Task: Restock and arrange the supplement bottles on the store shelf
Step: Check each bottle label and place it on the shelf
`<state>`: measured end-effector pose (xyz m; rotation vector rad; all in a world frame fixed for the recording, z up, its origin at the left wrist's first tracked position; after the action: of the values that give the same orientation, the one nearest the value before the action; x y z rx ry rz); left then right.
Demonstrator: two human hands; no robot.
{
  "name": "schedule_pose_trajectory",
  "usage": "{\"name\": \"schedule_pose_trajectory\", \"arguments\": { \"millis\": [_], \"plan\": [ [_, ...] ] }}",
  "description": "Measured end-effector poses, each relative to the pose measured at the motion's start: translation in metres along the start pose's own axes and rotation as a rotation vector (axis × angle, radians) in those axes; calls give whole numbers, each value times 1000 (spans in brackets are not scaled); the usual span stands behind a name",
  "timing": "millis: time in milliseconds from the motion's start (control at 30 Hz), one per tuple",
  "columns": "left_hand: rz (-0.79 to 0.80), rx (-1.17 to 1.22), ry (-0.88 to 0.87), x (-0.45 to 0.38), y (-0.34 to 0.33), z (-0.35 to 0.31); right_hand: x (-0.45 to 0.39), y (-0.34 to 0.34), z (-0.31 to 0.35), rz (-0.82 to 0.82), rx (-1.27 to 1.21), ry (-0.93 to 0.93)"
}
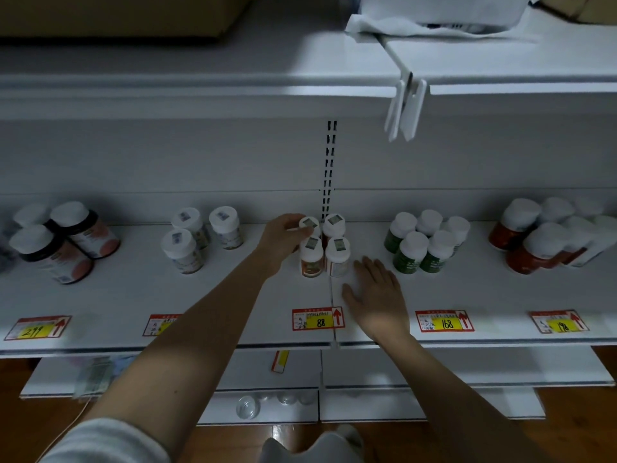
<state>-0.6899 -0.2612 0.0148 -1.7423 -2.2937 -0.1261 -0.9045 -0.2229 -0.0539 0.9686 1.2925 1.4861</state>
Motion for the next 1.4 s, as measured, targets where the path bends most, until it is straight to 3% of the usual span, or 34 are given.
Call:
{"name": "schedule_pose_trajectory", "arguments": {
  "millis": [467,900,967,1033,1100,1167,1267,1400],
  "plan": [
    [-25,-107,100,-1,-9,-12,0,1,1,16,9,7],
    [-166,8,-27,1,5,-42,-1,5,-1,40,-57,8],
    [-165,46,-75,6,11,-54,1,15,1,67,-169,-17],
    [-141,89,-111,14,17,-66,3,30,1,94,-501,-122],
    [-103,104,-136,25,21,-78,6,45,0,42,-827,-248],
    [-59,80,-144,39,23,-88,5,63,1,-39,-903,-307],
    [31,10,-123,63,23,-99,0,94,16,-76,-1015,-257],
    [143,-38,-84,100,13,-102,14,130,44,61,-1297,-111]
  ]
}}
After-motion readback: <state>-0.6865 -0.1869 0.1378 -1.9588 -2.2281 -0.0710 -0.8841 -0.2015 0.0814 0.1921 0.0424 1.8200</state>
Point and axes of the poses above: each hand's wrist, its own x-axis away from the middle knuckle, its own y-axis out of the back of the hand, z = x × y, the point moved 3 cm from there along -x, towards the middle knuckle, and after that the axes turned 13 degrees about x, right-handed, at the moved point
